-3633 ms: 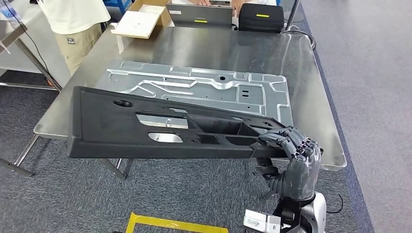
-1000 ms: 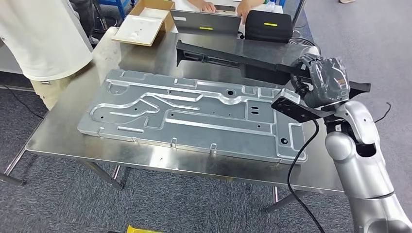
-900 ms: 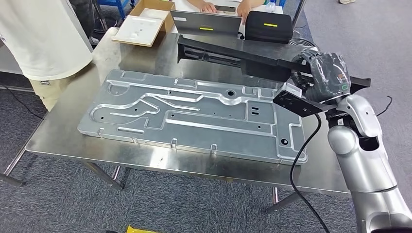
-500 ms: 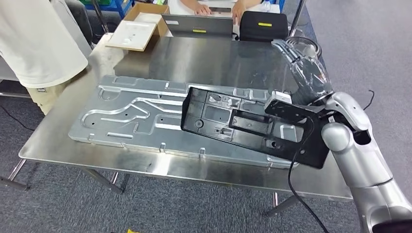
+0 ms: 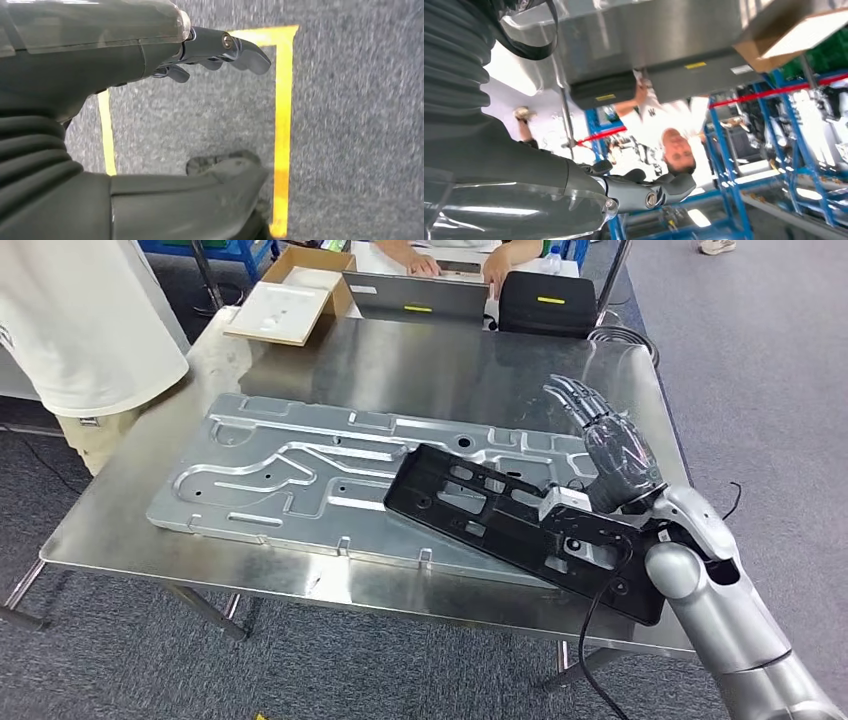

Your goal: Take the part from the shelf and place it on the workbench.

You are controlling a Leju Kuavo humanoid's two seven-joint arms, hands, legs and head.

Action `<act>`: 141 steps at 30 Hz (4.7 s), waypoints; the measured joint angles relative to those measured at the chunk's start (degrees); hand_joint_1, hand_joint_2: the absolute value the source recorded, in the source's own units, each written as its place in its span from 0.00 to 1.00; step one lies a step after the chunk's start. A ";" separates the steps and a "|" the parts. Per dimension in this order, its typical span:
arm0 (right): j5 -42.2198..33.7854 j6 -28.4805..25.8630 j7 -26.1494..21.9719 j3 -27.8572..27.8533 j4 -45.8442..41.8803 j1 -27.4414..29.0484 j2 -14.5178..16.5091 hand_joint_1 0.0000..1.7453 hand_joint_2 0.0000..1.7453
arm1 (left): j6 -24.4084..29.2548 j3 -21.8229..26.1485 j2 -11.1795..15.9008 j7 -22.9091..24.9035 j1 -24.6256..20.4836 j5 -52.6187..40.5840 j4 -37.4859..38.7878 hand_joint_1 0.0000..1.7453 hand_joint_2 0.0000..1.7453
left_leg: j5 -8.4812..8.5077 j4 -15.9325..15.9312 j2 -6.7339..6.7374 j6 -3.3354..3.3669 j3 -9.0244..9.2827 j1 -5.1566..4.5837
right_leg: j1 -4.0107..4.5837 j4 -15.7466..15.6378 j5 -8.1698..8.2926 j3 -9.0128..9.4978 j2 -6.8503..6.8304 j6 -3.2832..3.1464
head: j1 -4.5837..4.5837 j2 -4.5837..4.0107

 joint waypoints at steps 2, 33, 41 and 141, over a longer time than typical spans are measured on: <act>0.29 -0.83 -0.43 -0.50 -0.37 1.59 0.19 0.00 1.00 | 0.13 0.03 0.05 0.04 0.03 -0.15 -0.08 0.00 0.00 | 0.04 -0.07 -0.02 0.13 0.02 0.01 | -0.42 6.95 -3.42 -3.35 0.00 0.54 | 0.00 0.00; 1.56 -10.26 -2.40 -8.42 -5.80 10.20 8.34 0.00 0.00 | -0.13 1.57 0.02 3.67 1.08 -0.65 -0.11 0.00 0.00 | -0.74 0.14 0.56 0.42 0.79 -0.23 | -0.99 7.60 -3.45 -5.62 -0.06 1.69 | 0.01 0.01; 1.56 -10.43 -2.40 -8.82 -5.86 10.50 8.69 0.00 0.00 | -0.19 1.60 -0.06 3.68 1.07 -0.79 -0.11 0.00 0.00 | 1.97 1.25 0.56 -1.26 -2.83 -0.46 | -0.55 -6.37 -0.11 6.83 -0.03 0.40 | -0.02 0.01; 7.93 -19.10 -4.62 -13.13 -12.82 19.87 16.06 0.00 0.00 | 0.05 1.84 -3.05 -0.09 -0.05 -1.90 -0.11 0.00 0.00 | -8.26 15.12 -0.56 -2.57 -6.92 -0.11 | -0.75 -7.70 3.14 3.93 -1.12 -1.82 | -0.12 0.01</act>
